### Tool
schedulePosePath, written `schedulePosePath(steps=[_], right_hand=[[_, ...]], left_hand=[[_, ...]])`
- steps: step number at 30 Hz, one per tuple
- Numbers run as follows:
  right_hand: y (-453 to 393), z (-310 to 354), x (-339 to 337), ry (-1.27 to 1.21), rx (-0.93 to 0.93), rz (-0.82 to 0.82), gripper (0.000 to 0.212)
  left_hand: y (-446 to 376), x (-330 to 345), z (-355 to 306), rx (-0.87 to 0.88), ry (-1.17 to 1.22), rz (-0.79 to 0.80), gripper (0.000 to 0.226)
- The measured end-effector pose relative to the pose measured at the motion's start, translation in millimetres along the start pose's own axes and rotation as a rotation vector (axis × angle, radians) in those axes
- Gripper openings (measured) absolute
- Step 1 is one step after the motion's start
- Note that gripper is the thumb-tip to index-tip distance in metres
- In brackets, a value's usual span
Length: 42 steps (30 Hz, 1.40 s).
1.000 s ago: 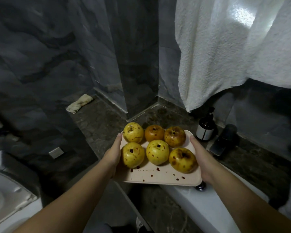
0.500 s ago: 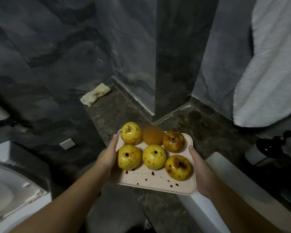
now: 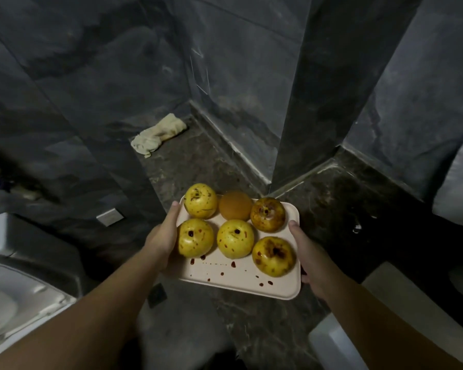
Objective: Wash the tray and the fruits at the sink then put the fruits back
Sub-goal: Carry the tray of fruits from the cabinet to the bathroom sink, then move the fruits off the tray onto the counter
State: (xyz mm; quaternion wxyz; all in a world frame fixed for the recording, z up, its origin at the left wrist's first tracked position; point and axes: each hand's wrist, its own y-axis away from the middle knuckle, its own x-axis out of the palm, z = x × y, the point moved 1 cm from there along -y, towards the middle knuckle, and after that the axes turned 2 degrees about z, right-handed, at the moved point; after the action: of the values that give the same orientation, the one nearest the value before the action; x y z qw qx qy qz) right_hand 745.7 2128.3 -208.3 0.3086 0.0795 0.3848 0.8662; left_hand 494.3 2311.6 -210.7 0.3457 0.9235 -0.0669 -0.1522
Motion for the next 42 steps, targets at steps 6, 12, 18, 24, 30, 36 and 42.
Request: schedulePosePath(steps=[6,12,18,24,30,36,42], right_hand=[[-16,8,15,0.010,0.014,0.000,0.050],[-23,8,22,0.028,0.041,0.003,0.049],[-26,10,27,0.045,0.057,0.037,0.065],[-25,15,31,0.075,0.047,0.058,0.065],[-29,19,24,0.173,0.065,0.108,0.063],[-37,54,0,0.692,-0.297,0.017,0.047],[-55,85,3,0.873,-0.723,0.107,0.072]], left_hand=[[-25,0,-11,0.009,0.046,0.022,0.109],[-49,0,-21,0.012,0.051,-0.010,0.127],[-80,-2,-41,0.081,-0.005,0.002,0.127],[-104,-5,-57,0.147,-0.118,0.056,0.137],[-86,-2,-57,0.239,-0.268,0.082,0.133],[-21,16,-63,0.752,-0.512,0.039,0.092],[40,59,-45,1.290,-1.120,0.293,0.081]])
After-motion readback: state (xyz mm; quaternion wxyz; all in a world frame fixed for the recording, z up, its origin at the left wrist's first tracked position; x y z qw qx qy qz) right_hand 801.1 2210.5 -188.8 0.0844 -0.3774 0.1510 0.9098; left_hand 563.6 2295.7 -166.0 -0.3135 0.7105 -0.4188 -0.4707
